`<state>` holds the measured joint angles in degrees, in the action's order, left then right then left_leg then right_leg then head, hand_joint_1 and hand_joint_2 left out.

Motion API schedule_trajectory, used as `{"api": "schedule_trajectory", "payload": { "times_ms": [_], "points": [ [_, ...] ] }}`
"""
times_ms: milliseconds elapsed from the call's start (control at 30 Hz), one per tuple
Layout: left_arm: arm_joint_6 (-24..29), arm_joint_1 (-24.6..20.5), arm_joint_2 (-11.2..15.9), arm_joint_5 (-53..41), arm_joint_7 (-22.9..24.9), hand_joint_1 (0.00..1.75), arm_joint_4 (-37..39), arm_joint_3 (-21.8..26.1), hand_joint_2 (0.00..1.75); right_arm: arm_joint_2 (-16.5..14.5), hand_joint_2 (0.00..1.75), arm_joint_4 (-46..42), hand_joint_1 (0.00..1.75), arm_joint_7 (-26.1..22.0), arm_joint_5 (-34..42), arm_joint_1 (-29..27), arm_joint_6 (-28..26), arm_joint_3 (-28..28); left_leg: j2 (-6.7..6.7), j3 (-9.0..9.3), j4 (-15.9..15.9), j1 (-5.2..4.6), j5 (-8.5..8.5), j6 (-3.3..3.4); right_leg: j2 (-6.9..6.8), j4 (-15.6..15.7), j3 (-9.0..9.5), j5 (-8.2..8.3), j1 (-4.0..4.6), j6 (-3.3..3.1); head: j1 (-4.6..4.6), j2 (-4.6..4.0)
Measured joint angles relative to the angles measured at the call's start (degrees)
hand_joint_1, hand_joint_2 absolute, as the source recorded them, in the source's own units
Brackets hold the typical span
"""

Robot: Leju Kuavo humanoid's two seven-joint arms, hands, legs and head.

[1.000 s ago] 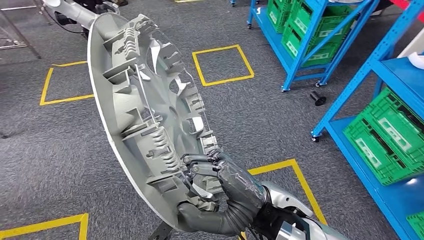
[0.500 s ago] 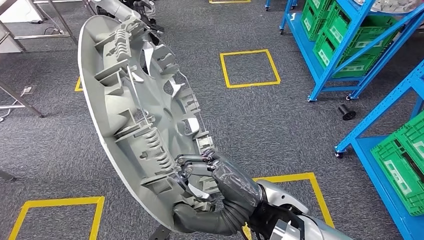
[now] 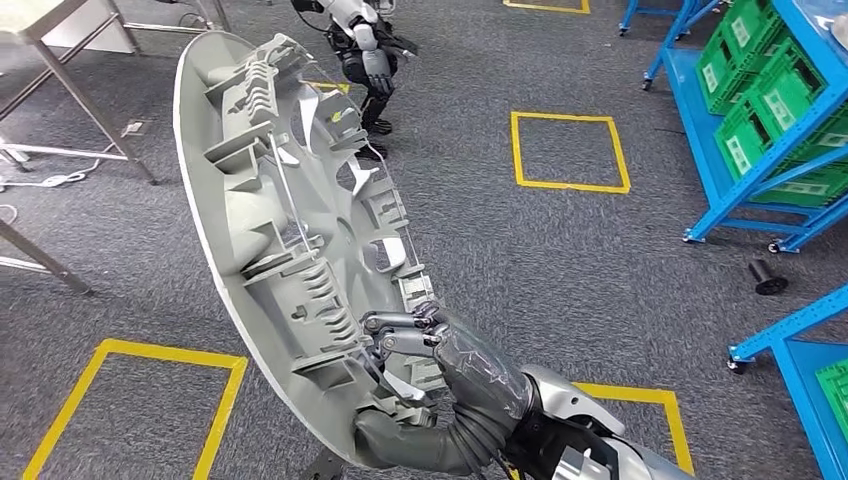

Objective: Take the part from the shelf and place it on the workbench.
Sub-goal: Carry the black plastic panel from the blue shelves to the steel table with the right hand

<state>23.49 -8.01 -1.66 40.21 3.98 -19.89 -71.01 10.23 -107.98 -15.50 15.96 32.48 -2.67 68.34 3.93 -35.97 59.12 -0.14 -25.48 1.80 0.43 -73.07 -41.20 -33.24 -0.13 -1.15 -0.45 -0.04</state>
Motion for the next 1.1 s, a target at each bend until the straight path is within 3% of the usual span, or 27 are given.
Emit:
{"api": "schedule_trajectory", "payload": {
  "times_ms": [33, 100, 167, 233, 300, 367, 433, 467, 500, 533, 567, 600, 633, 700, 767, 800, 833, 867, 933, 1000, 1033, 1100],
  "points": [
    [0.0, -0.1, 0.0, -0.1, 0.4, 0.00, 0.0, -0.1, 1.75, 0.0, 1.75, 0.0, 1.75, 0.0, 0.0, 0.1, 0.0, 0.0, 0.79, 0.11, 0.0, -0.02, -0.01, -0.02, 0.67, 4.4, 1.67, 2.80, 0.10, -0.38, 0.05, 0.00],
    [0.0, -0.3, -0.1, -0.4, 1.4, 0.00, -0.1, -0.2, 1.75, 0.0, 1.75, -0.1, 1.75, 0.0, 0.0, 0.3, 0.0, 0.0, 2.04, 0.08, 0.0, 0.18, 0.05, -0.26, 3.10, 11.7, 4.82, 6.11, 0.13, -1.00, 0.07, 0.00],
    [0.0, -0.5, -0.2, -0.5, 1.9, 0.00, -0.1, -0.2, 1.75, 0.0, 1.75, -0.2, 1.75, 0.0, 0.1, 0.5, 0.0, 0.0, 3.04, -0.34, -0.1, 0.62, 0.26, -0.89, 4.40, 13.8, 5.76, 6.38, 0.26, -1.14, 0.28, 0.00],
    [0.0, -0.6, -0.3, -0.5, 2.3, 0.00, -0.2, -0.3, 1.75, 0.0, 1.75, -0.2, 1.75, 0.0, 0.1, 0.8, 0.0, -0.1, 3.98, -0.63, -0.3, 0.90, 0.42, -1.65, 3.41, 14.6, 6.11, 6.60, 0.30, -1.18, 0.52, 0.00],
    [0.1, -0.5, -0.3, -0.5, 2.5, 0.00, -0.2, -0.3, 1.75, -0.1, 1.75, -0.2, 1.75, 0.1, 0.2, 0.9, 0.0, -0.1, 1.87, -1.11, 0.8, 0.66, -0.47, -2.22, 1.91, 15.8, 7.12, 6.92, 0.11, -1.36, 0.31, -0.01],
    [0.2, -0.6, -0.2, -0.5, 2.5, 0.00, -0.2, -0.3, 1.75, -0.2, 1.75, -0.2, 1.75, 0.1, 0.2, 0.9, 0.0, -0.1, -1.90, -3.30, 6.0, 0.50, -3.39, -2.77, 0.19, 16.4, 8.07, 6.88, 0.09, -1.52, -0.01, -0.01],
    [0.2, -0.7, -0.2, -0.4, 1.9, 0.00, -0.2, -0.3, 1.75, -0.2, 1.75, -0.2, 1.75, 0.0, 0.2, 0.9, 0.0, 0.0, -3.22, -6.59, 13.2, 0.82, -6.57, -3.37, -1.47, 16.4, 8.35, 6.61, 0.08, -1.57, -0.18, 0.00],
    [0.2, -0.6, -0.2, -0.3, 1.4, 0.00, -0.2, -0.3, 1.75, -0.2, 1.75, -0.2, 1.75, 0.0, 0.2, 0.8, 0.0, 0.0, -3.31, -7.68, 15.5, 1.00, -7.27, -3.62, -2.18, 16.4, 8.37, 6.51, 0.06, -1.52, -0.23, 0.00],
    [0.1, -0.5, -0.1, -0.2, 0.9, 0.00, -0.2, -0.3, 1.75, -0.2, 1.75, -0.2, 1.75, 0.0, 0.2, 0.8, 0.1, 0.0, -3.37, -7.75, 15.7, 1.18, -6.90, -3.85, -2.86, 16.3, 8.38, 6.39, 0.03, -1.41, -0.30, 0.00],
    [0.1, -0.3, -0.1, -0.1, 0.4, 0.00, -0.2, -0.3, 1.75, -0.2, 1.75, -0.2, 1.75, 0.0, 0.2, 0.7, 0.1, 0.1, -3.56, -6.76, 14.0, 1.34, -5.58, -4.04, -3.52, 16.2, 8.40, 6.23, -0.01, -1.24, -0.35, 0.00],
    [0.1, -0.2, -0.1, 0.0, 0.1, 0.00, -0.2, -0.3, 1.75, -0.2, 1.75, -0.2, 1.75, 0.0, 0.2, 0.7, 0.1, 0.1, -3.98, -4.88, 10.5, 1.44, -3.66, -4.16, -4.03, 16.0, 8.46, 6.02, -0.07, -1.03, -0.38, 0.00],
    [0.1, -0.2, -0.1, 0.1, -0.2, 0.00, -0.2, -0.3, 1.75, -0.2, 1.75, -0.2, 1.75, 0.0, 0.2, 0.7, 0.1, 0.1, -5.29, -2.67, 6.4, 1.37, -2.08, -4.30, -4.52, 15.8, 8.52, 5.74, -0.06, -0.73, -0.42, 0.00],
    [0.0, -0.2, -0.1, 0.1, -0.3, 0.00, -0.2, -0.3, 1.75, -0.2, 1.75, -0.2, 1.75, 0.0, 0.2, 0.7, 0.1, 0.1, -6.61, -0.88, 3.1, 1.17, -1.05, -4.18, -4.95, 15.5, 8.52, 5.46, 0.08, -0.40, -0.61, 0.00],
    [0.0, -0.2, -0.2, 0.1, -0.4, 0.00, -0.2, -0.3, 1.75, -0.2, 1.75, -0.2, 1.75, 0.0, 0.2, 0.8, 0.1, 0.0, -8.25, 0.55, 0.2, 0.73, -0.82, -3.19, -5.71, 15.1, 8.43, 5.09, 0.50, 0.12, -0.73, 0.00],
    [0.0, -0.1, -0.2, 0.1, -0.5, 0.00, -0.2, -0.3, 1.75, -0.2, 1.75, -0.2, 1.75, 0.0, 0.2, 0.8, 0.1, 0.0, -7.21, 0.43, 0.2, 0.58, -0.77, -1.89, -6.59, 14.9, 8.48, 4.89, 0.56, 0.40, -0.52, 0.00],
    [0.0, 0.0, -0.2, 0.1, -0.4, 0.00, -0.1, -0.3, 1.75, -0.2, 1.75, -0.2, 1.75, 0.0, 0.2, 0.8, 0.1, 0.0, -6.61, 0.43, 0.2, 0.57, -0.76, -1.49, -6.43, 14.6, 8.50, 4.51, 0.38, 0.62, -0.33, 0.00],
    [0.0, 0.0, -0.2, 0.1, -0.4, 0.00, -0.1, -0.3, 1.75, -0.1, 1.75, -0.2, 1.75, -0.1, 0.3, 0.8, 0.1, 0.0, -5.93, 0.46, 0.1, 0.59, -0.73, -1.08, -5.42, 13.5, 8.08, 3.61, 0.14, 0.81, -0.26, 0.00],
    [0.0, -0.1, -0.2, 0.1, -0.4, 0.00, -0.1, -0.3, 1.75, -0.1, 1.75, -0.2, 1.75, -0.1, 0.3, 0.8, 0.1, 0.0, -5.24, 0.52, 0.1, 0.62, -0.70, -0.69, -4.02, 11.3, 7.08, 2.22, -0.05, 0.97, -0.11, 0.00],
    [0.0, -0.3, -0.1, 0.1, -0.4, 0.00, -0.1, -0.3, 1.75, -0.1, 1.75, -0.2, 1.75, -0.1, 0.3, 0.8, 0.1, 0.0, -3.79, 0.53, 0.1, 0.51, -0.67, -0.18, -1.23, 3.3, 2.97, -1.40, -0.18, 0.92, 0.37, 0.00],
    [-0.1, -0.3, -0.1, 0.1, -0.4, 0.00, -0.1, -0.3, 1.75, 0.0, 1.75, -0.2, 1.75, -0.1, 0.3, 0.6, 0.1, 0.0, -2.16, 0.56, 0.1, 0.19, -0.67, -0.04, -0.67, -3.4, -1.05, -2.96, -0.05, 0.59, 0.70, 0.00],
    [-0.1, -0.2, -0.1, 0.1, -0.4, 0.00, -0.1, -0.3, 1.75, 0.1, 1.75, -0.2, 1.75, -0.1, 0.3, 0.6, 0.1, 0.0, -1.38, 0.60, 0.1, 0.06, -0.67, -0.02, -0.58, -3.9, -1.76, -2.20, 0.05, 0.32, 0.74, 0.00],
    [-0.1, -0.2, -0.1, 0.1, -0.4, 0.00, -0.1, -0.3, 1.75, 0.1, 1.75, -0.2, 1.75, -0.1, 0.3, 0.5, 0.1, 0.0, 0.19, 0.75, 0.1, -0.06, -0.67, -0.01, 0.19, 1.5, -0.03, 2.12, 0.38, -0.48, 0.75, 0.00]
  ]
}}
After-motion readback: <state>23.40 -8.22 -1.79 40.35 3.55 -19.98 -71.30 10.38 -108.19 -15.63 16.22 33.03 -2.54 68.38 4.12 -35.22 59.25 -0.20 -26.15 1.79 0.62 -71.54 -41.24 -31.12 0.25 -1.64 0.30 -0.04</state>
